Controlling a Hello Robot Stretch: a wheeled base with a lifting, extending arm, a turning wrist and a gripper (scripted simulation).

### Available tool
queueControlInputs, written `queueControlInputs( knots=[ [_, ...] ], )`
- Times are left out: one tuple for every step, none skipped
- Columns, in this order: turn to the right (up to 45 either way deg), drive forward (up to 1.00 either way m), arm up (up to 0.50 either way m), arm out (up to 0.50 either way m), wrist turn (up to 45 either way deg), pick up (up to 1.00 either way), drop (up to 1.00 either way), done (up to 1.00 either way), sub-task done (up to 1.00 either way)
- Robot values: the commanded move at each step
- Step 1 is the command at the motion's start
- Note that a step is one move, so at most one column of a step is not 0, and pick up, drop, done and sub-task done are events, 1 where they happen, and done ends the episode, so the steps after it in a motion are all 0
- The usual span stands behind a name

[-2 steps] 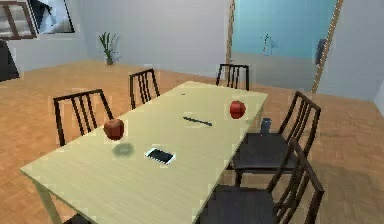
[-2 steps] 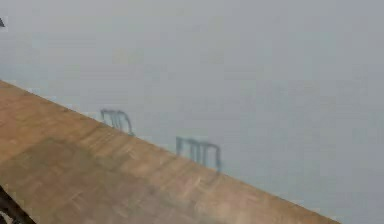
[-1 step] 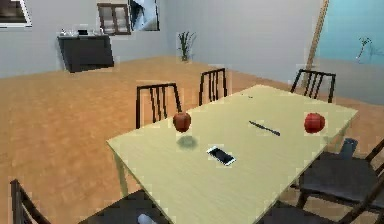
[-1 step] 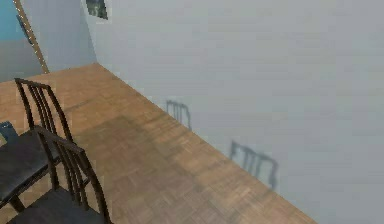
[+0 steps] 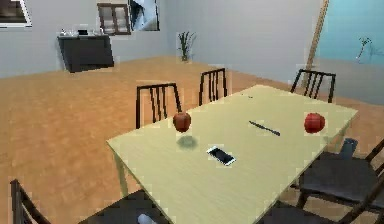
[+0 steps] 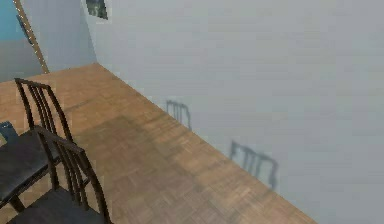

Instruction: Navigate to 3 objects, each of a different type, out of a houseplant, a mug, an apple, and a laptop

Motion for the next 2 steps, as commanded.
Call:
queueControlInputs(
  knots=[
    [45.0, 0.00, 0.00, 0.00, 0.0, 0.00, 0.00, 0.00, 0.00],
    [45.0, 0.00, 0.00, 0.00, 0.0, 0.00, 0.00, 0.00, 0.00]
  ],
)
